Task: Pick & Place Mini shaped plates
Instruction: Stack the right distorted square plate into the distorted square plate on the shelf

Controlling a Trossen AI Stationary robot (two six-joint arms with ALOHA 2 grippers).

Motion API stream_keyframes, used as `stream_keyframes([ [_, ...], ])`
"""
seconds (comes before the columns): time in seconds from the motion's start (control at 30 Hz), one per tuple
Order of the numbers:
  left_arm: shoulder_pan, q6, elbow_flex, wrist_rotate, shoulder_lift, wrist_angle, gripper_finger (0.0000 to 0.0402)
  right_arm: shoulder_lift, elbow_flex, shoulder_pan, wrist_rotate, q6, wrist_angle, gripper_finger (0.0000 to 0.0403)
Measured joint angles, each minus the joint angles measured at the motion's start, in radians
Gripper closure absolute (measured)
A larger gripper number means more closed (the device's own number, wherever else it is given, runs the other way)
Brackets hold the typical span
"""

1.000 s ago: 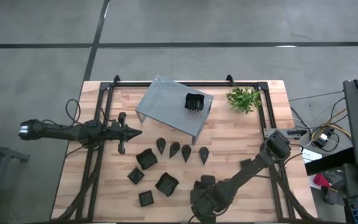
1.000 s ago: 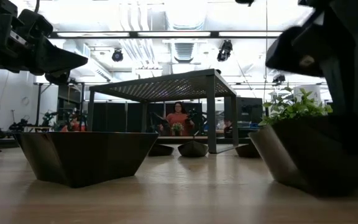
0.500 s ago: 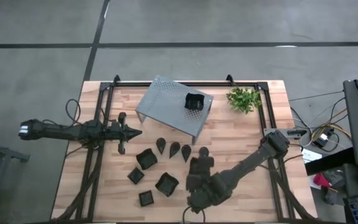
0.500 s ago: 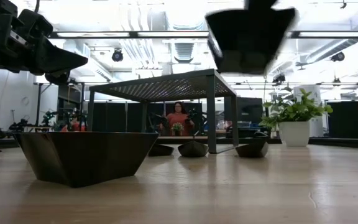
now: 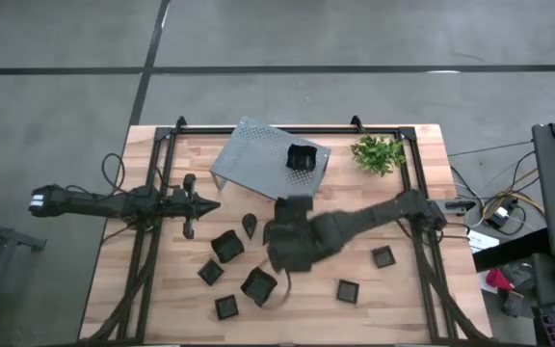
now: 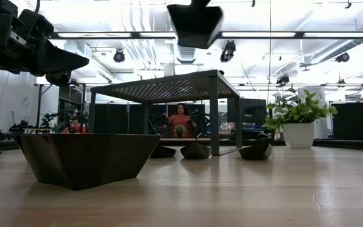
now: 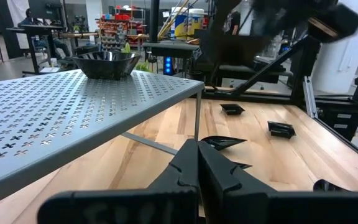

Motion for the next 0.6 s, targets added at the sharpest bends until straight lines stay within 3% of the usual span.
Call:
stream_keyframes([
  [0.2,0.000,0.000,0.000,0.000,0.000,0.000,0.0401,-0.006,0.050,-0.110,0.004,-0.125,-0.055,0.0394],
  [0.37,0.000,0.000,0.000,0.000,0.000,0.000,0.0401,-0.039,0.050,-0.212,0.072,-0.191,-0.094,0.0394],
  [0.6,0.000,0.000,0.000,0.000,0.000,0.000,0.0401,-0.068,0.050,-0.336,-0.016,-0.286,-0.090,0.0394],
])
